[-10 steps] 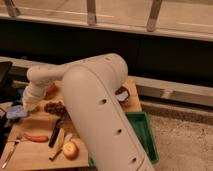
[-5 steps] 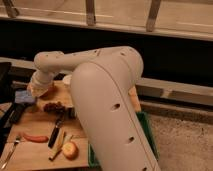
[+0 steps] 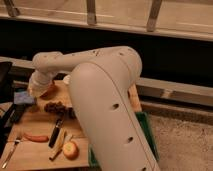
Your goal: Place sponge in paper cup
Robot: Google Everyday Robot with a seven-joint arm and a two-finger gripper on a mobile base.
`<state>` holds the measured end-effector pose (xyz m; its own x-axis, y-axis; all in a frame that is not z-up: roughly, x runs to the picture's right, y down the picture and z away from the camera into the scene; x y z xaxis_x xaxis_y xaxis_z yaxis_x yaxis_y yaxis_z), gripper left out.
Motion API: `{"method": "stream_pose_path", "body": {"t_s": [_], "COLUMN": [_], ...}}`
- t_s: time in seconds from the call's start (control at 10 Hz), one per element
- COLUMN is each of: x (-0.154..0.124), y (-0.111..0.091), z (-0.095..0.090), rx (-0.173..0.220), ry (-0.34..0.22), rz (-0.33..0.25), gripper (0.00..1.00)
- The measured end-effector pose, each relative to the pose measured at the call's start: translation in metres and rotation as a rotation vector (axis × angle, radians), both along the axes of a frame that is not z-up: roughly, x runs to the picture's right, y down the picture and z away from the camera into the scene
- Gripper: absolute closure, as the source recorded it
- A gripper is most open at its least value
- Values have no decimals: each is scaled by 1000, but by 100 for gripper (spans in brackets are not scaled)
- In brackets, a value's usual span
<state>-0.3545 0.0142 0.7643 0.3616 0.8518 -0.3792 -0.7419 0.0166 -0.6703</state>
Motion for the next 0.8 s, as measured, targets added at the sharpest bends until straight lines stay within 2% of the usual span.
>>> {"method": "stream_pose_path", "body": {"t_s": [0.2, 0.4, 0.6, 0.8], "x": [17, 57, 93, 133], "y": [-11, -32, -42, -54], "z": [8, 21, 25, 34], "rx": [6, 18, 29, 14], "ry": [29, 68, 92, 133], "rz": [30, 104, 184, 246], "gripper": [100, 100, 100, 100]}}
